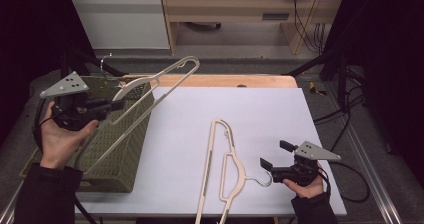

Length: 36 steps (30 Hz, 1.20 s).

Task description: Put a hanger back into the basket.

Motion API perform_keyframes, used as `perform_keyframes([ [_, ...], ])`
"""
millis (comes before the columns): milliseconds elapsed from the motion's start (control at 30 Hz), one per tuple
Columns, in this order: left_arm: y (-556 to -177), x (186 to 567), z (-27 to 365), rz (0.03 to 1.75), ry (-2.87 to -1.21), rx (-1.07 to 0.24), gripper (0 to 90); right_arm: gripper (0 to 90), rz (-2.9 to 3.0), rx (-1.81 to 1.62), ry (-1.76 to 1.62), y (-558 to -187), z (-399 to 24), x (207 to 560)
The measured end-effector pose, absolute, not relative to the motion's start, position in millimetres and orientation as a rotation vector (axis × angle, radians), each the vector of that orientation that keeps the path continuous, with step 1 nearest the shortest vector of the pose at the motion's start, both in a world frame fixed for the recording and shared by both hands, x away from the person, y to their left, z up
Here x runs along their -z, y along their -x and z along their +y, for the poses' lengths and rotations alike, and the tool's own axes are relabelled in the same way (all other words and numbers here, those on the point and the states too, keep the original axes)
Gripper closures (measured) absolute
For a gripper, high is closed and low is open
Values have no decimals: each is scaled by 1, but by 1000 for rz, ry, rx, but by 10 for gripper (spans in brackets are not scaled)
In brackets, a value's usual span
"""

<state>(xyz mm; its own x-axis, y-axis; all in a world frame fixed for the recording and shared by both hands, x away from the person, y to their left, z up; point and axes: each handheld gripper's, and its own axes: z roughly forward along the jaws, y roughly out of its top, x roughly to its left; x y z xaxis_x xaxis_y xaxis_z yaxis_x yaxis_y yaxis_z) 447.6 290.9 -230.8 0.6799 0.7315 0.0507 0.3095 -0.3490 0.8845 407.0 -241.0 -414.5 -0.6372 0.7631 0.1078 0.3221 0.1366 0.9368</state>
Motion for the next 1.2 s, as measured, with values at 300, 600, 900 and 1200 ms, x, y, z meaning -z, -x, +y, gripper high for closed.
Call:
perform_keyframes([
  [300,-465,230,336,864,-1933,-605,855,58,2025,-1498,-1047,-407,-242,414],
  [600,-480,249,371,940,-1951,-619,854,57,2037,-1489,-1048,-407,-241,415],
  [900,-490,265,395,989,-1962,-640,855,57,2042,-1486,-1054,-408,-240,416],
  [1200,-495,281,418,1022,-1972,-657,855,56,2049,-1479,-1048,-408,-240,417],
])
